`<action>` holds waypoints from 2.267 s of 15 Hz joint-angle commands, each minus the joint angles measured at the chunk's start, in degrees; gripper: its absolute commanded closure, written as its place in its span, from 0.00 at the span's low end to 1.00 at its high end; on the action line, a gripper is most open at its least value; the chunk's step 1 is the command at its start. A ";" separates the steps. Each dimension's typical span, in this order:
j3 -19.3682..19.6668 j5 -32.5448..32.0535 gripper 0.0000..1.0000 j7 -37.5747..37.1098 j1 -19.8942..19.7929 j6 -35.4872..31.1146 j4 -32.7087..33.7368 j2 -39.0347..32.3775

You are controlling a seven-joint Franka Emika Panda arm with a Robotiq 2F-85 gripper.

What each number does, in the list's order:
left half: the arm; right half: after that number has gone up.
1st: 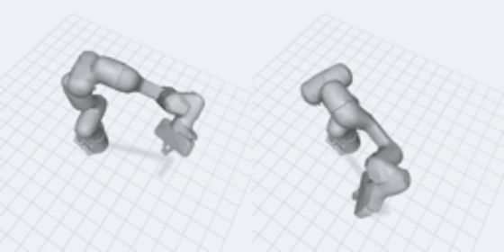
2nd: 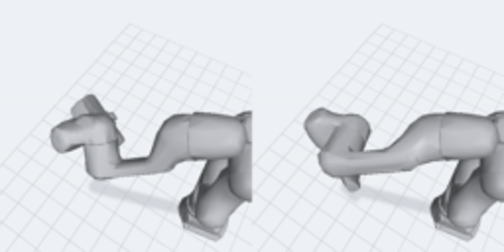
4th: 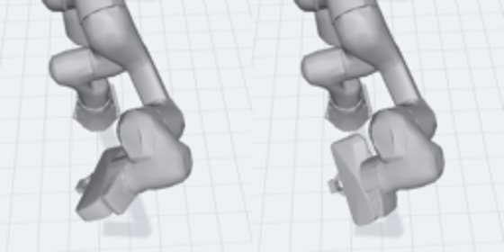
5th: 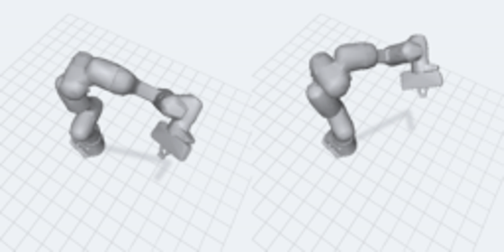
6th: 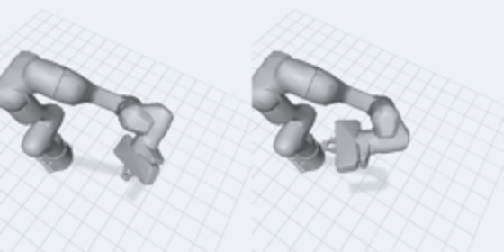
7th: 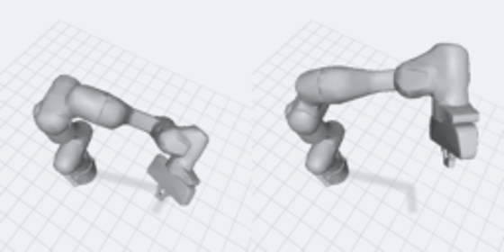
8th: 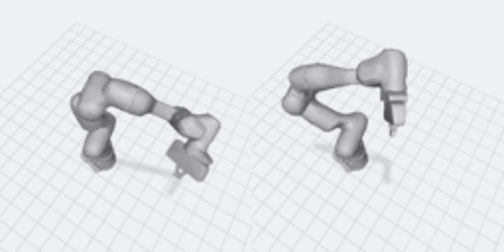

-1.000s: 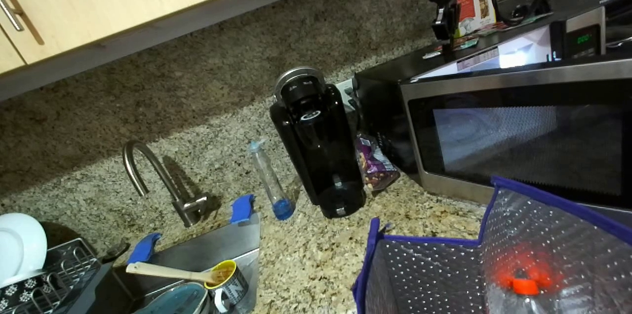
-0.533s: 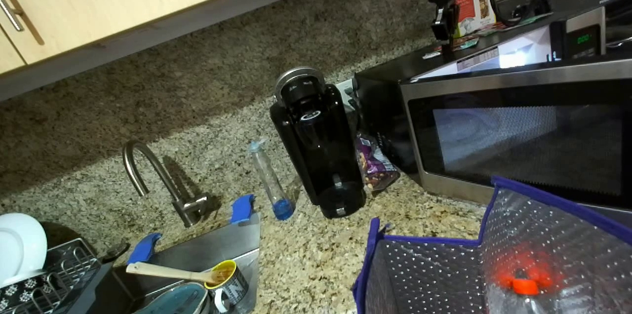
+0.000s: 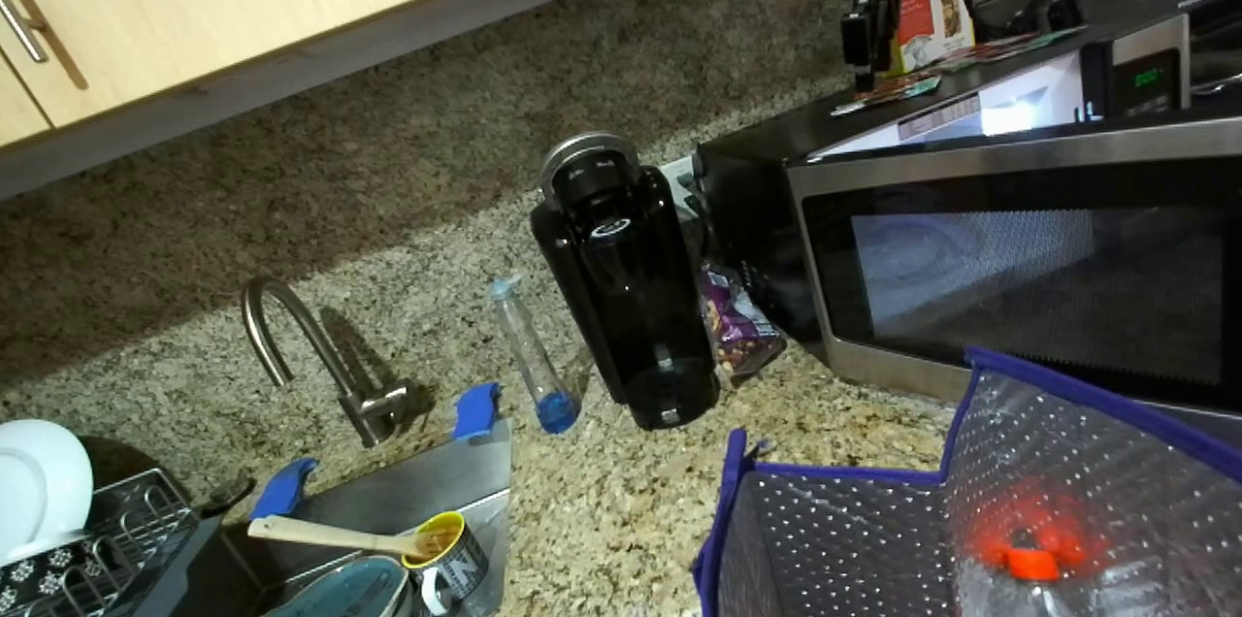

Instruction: Pick up one sachet from the top of the microwave and put it in the blue bag then close the microwave door

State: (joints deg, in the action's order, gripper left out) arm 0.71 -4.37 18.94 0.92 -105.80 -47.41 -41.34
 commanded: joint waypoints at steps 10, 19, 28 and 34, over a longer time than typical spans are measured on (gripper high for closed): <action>-0.97 4.15 0.00 -0.40 -1.01 9.58 3.77 -0.08; -0.69 4.90 0.00 -6.07 -1.02 17.86 5.51 -0.23; 0.21 2.80 0.00 -5.25 -0.27 14.92 3.95 -0.12; 0.65 3.92 0.00 -7.93 -0.28 9.56 3.28 -0.20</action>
State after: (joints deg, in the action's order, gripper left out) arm 1.32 -0.84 12.78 0.52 -94.56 -43.51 -41.73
